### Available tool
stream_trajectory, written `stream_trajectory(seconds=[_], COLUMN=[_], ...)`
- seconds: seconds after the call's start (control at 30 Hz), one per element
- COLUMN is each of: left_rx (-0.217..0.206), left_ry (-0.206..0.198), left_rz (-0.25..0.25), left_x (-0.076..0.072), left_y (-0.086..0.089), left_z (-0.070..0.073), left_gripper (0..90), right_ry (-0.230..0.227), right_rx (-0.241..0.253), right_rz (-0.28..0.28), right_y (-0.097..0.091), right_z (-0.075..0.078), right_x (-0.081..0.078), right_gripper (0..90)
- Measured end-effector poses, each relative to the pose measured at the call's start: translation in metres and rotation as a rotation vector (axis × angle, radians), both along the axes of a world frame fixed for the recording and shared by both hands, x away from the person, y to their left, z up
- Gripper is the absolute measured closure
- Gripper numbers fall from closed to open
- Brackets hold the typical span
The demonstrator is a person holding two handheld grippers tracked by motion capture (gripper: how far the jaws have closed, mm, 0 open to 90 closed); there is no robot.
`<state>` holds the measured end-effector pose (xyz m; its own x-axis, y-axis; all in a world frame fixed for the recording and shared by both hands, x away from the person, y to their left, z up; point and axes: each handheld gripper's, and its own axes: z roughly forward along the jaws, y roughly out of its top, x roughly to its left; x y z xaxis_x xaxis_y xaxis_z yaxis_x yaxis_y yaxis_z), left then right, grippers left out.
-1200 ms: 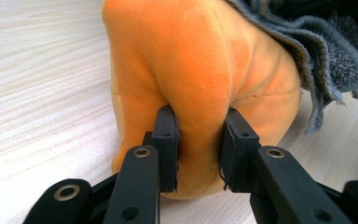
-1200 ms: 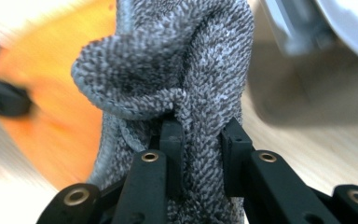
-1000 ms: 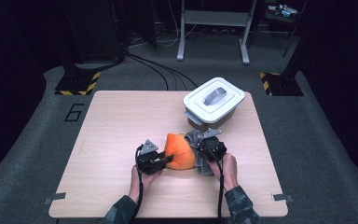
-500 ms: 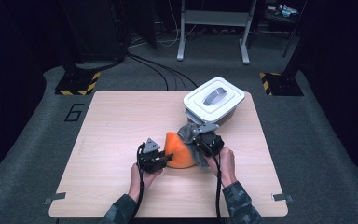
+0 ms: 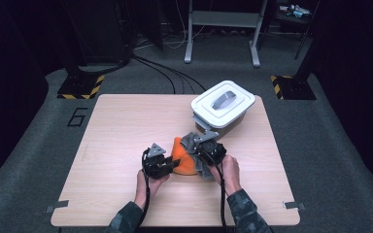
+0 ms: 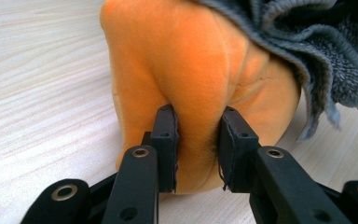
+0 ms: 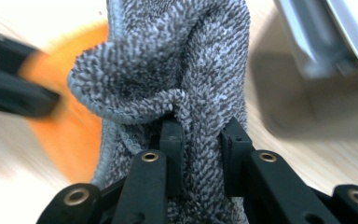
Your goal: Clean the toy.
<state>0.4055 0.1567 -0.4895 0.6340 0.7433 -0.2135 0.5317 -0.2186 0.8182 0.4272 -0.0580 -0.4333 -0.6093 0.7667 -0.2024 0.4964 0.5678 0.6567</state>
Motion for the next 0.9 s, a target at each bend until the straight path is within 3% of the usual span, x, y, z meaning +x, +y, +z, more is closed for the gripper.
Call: stream_trajectory(seconds=[0.07,0.27,0.37,0.4,0.47,0.5,0.53,0.57,0.67,0.8,0.9], left_rx=[-0.006,-0.013,-0.077,-0.084,-0.060,-0.055,-0.021,-0.014,0.026,0.034,0.020], left_ry=[-0.002,-0.004,-0.009,-0.012,-0.009,-0.010,-0.022,-0.024,-0.035,-0.027,-0.016], left_rz=[-0.002,-0.003,-0.040,-0.054,-0.063,-0.067,-0.060,-0.054,-0.028,-0.007,-0.005], left_x=[0.000,0.000,0.000,0.000,0.000,0.000,0.000,0.000,0.000,-0.002,-0.003], left_y=[-0.001,0.000,0.004,0.006,0.006,0.005,0.002,0.001,-0.003,-0.003,-0.003], left_z=[-0.001,-0.003,0.002,0.002,0.001,-0.001,-0.002,-0.003,-0.001,0.002,0.004], left_gripper=[70.3,67.6,46.4,40.4,38.2,40.4,46.6,55.0,68.4,73.2,74.4], right_ry=[0.014,0.034,0.025,0.014,0.014,0.021,0.021,0.019,0.032,-0.005,-0.041], right_rx=[0.036,0.041,0.029,0.031,0.037,0.042,0.042,0.054,0.067,0.070,0.076], right_rz=[-0.033,-0.089,-0.101,-0.101,-0.098,-0.098,-0.096,-0.096,-0.099,-0.083,0.007], right_y=[-0.011,-0.025,-0.024,-0.024,-0.026,-0.027,-0.027,-0.027,-0.027,-0.020,-0.006], right_z=[-0.007,-0.023,-0.025,-0.026,-0.026,-0.026,-0.026,-0.026,-0.024,-0.004,0.013], right_x=[0.000,0.001,0.001,0.001,0.002,0.002,0.002,0.002,0.003,-0.003,-0.012], right_gripper=[75.3,75.4,75.5,75.5,75.5,75.5,75.5,75.5,75.4,75.3,75.1])
